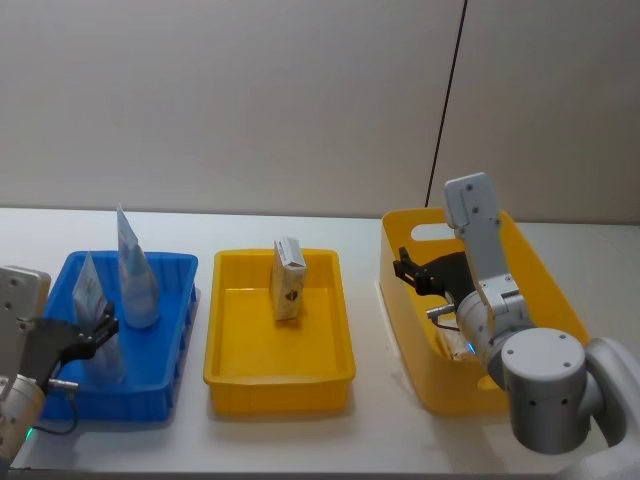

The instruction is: Bimanual collaborative sorting of washing and personal care products

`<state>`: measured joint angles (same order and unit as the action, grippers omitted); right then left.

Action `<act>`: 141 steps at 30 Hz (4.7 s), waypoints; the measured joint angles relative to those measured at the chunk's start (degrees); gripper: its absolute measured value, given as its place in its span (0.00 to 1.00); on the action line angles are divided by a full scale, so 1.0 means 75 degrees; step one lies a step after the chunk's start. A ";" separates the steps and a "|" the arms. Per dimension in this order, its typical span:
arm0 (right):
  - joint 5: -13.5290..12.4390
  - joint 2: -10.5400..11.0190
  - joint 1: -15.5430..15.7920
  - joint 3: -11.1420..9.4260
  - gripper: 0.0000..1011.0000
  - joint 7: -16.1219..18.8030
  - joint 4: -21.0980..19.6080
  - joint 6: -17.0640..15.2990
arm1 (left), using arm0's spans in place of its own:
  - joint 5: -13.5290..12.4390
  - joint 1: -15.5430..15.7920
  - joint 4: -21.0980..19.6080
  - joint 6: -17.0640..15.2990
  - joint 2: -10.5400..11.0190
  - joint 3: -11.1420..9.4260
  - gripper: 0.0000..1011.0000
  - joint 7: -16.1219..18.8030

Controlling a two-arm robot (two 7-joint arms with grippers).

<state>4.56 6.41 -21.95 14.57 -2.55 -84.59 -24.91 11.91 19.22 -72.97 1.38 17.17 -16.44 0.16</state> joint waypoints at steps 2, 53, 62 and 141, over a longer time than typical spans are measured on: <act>-0.0001 0.0000 0.0000 0.0000 0.99 0.0000 0.0000 0.0000 | 0.0034 0.0067 0.0124 0.0032 -0.0017 0.0029 0.99 -0.0069; -0.0001 0.0000 0.0000 0.0000 0.99 0.0001 0.0000 0.0000 | 0.0045 0.0448 -0.0268 0.0455 -0.0136 0.0253 0.19 -0.1069; 0.0000 0.0000 0.0000 0.0000 0.99 0.0001 0.0000 0.0000 | -0.0079 0.0359 -0.1060 0.0312 -0.0065 0.0252 0.19 -0.1146; -0.0530 0.1277 0.0557 0.0426 0.99 0.2667 -0.1063 0.0875 | 0.0017 0.1965 -0.0755 0.1008 -0.0843 -0.1443 0.19 -0.3711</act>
<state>0.59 15.98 -17.77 17.76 17.45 -92.56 -18.34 12.03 33.95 -78.63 8.94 10.85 -27.27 -27.67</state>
